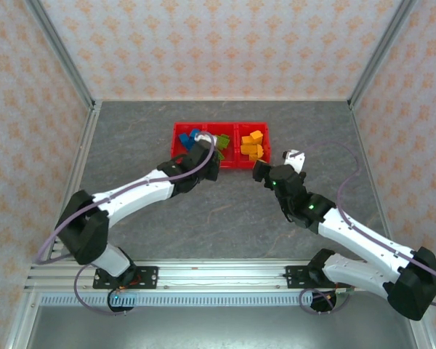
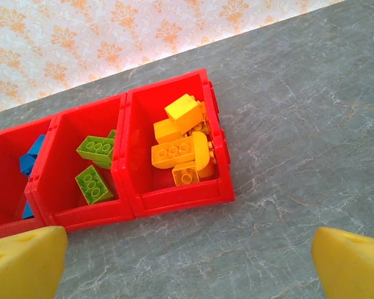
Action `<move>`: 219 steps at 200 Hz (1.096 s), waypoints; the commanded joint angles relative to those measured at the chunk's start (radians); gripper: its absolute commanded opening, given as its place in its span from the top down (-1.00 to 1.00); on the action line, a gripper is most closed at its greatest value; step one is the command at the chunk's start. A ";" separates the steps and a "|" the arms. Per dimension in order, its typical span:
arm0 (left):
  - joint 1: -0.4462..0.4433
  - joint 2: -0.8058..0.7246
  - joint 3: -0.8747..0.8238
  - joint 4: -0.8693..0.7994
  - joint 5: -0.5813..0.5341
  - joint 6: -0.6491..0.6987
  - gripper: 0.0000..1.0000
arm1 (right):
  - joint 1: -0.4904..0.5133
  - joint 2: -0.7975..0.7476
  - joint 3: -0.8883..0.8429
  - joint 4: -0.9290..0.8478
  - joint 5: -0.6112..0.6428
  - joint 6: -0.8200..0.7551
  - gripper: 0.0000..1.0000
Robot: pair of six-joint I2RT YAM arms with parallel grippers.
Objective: Sort the legos into containers by color
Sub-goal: Pick up the lego from the center of the table, then place the lego in the container.
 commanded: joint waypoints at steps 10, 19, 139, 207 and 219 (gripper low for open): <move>0.003 -0.006 0.029 0.168 -0.162 -0.041 0.44 | -0.005 -0.032 0.033 -0.001 0.055 -0.026 -1.00; 0.005 0.019 0.045 0.195 -0.195 -0.039 0.45 | -0.005 -0.039 0.029 -0.001 0.057 -0.029 -1.00; 0.057 0.379 0.232 0.386 -0.188 -0.176 0.52 | -0.006 -0.153 -0.050 -0.033 0.131 -0.088 -1.00; 0.096 0.465 0.208 0.470 -0.105 -0.316 0.48 | -0.005 -0.187 -0.090 -0.048 0.114 -0.096 -1.00; 0.098 0.471 0.201 0.485 -0.093 -0.329 0.44 | -0.005 -0.189 -0.093 -0.050 0.115 -0.099 -1.00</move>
